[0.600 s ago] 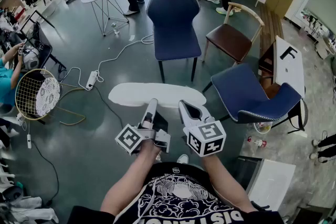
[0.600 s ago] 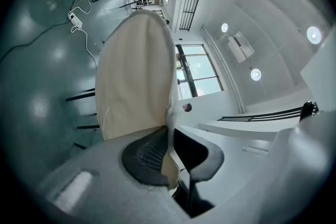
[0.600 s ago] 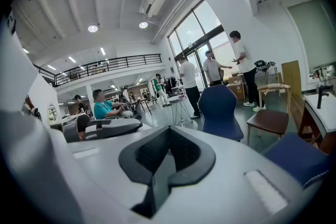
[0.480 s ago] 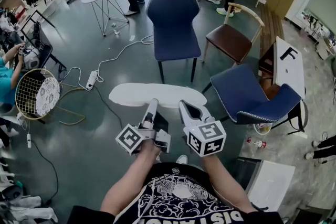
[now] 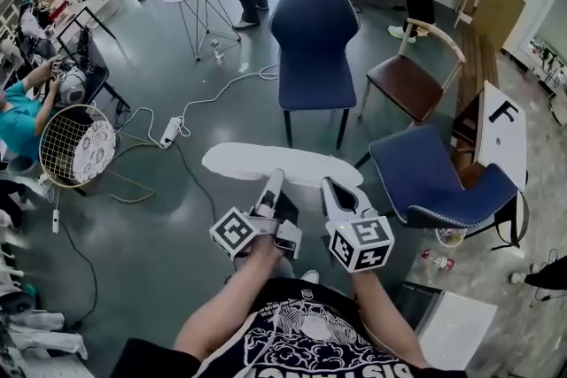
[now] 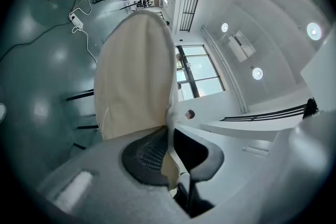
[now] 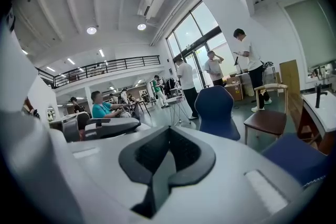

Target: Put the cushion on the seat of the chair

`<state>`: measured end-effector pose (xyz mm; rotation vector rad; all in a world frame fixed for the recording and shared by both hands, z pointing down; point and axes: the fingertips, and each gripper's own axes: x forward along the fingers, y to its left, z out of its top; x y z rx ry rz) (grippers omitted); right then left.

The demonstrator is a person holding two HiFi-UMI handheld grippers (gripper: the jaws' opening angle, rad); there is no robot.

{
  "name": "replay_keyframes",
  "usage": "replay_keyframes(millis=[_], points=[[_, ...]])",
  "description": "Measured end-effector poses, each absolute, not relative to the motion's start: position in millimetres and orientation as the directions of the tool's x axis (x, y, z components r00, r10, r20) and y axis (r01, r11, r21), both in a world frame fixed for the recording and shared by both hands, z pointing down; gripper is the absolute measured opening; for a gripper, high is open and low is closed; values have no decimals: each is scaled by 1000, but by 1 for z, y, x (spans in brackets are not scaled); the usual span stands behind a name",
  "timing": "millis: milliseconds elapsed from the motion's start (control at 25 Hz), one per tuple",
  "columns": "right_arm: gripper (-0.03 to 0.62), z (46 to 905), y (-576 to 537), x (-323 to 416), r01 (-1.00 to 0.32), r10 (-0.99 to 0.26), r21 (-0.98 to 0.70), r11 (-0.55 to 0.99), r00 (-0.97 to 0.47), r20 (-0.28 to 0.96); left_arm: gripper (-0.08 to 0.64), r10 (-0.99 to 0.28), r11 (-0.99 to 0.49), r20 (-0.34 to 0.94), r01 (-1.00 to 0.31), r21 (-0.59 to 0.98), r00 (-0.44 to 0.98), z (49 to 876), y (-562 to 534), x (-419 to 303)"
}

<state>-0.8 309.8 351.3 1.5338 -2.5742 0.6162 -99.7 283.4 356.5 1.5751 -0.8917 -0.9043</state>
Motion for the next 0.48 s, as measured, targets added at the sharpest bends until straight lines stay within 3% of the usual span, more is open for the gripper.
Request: replay_keyframes(millis=[480], points=[[-6, 370, 263, -4, -863, -815, -288, 416, -494, 302, 38, -906, -120, -87, -53, 991, 413, 379, 234, -107]])
